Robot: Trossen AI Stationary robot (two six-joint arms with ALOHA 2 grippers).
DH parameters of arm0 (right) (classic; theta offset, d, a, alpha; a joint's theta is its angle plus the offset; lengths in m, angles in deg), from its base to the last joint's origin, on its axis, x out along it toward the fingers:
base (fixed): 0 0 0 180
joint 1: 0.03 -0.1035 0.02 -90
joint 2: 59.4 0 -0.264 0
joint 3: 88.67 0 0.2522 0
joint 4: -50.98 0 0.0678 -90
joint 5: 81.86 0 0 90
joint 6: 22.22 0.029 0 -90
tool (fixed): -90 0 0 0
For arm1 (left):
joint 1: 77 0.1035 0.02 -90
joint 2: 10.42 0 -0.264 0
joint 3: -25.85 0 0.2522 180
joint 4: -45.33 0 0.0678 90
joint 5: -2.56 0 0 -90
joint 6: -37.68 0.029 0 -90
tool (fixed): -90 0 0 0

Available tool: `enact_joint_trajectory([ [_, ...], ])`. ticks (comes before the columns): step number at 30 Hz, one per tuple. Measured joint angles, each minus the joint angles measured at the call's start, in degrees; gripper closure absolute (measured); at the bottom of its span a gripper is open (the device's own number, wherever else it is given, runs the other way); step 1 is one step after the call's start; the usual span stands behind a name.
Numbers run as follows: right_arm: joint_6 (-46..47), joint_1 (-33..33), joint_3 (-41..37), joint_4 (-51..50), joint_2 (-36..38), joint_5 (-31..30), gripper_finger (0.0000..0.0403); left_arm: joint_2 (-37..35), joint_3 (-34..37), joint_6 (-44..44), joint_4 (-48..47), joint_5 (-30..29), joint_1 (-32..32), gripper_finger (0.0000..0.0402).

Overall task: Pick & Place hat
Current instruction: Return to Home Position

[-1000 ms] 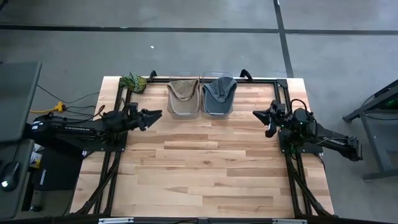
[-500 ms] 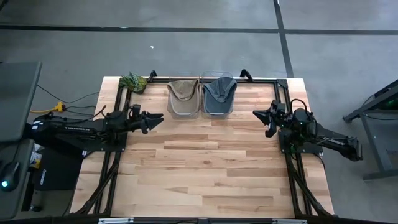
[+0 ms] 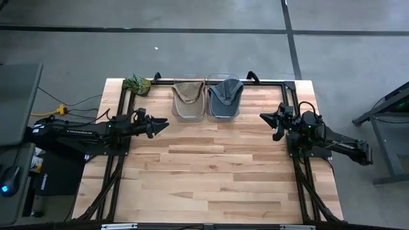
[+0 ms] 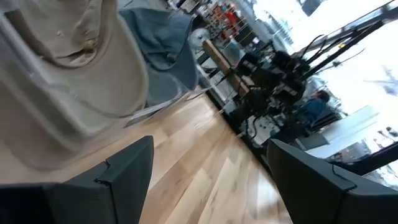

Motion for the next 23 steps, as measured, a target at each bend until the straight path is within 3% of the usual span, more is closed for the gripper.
enact_joint_trajectory([
  [23,0.0,0.0,0.0,0.0,0.0,0.0,0.0402,0.0,0.0,0.0,-3.7,0.0,0.0,0.0110],
])
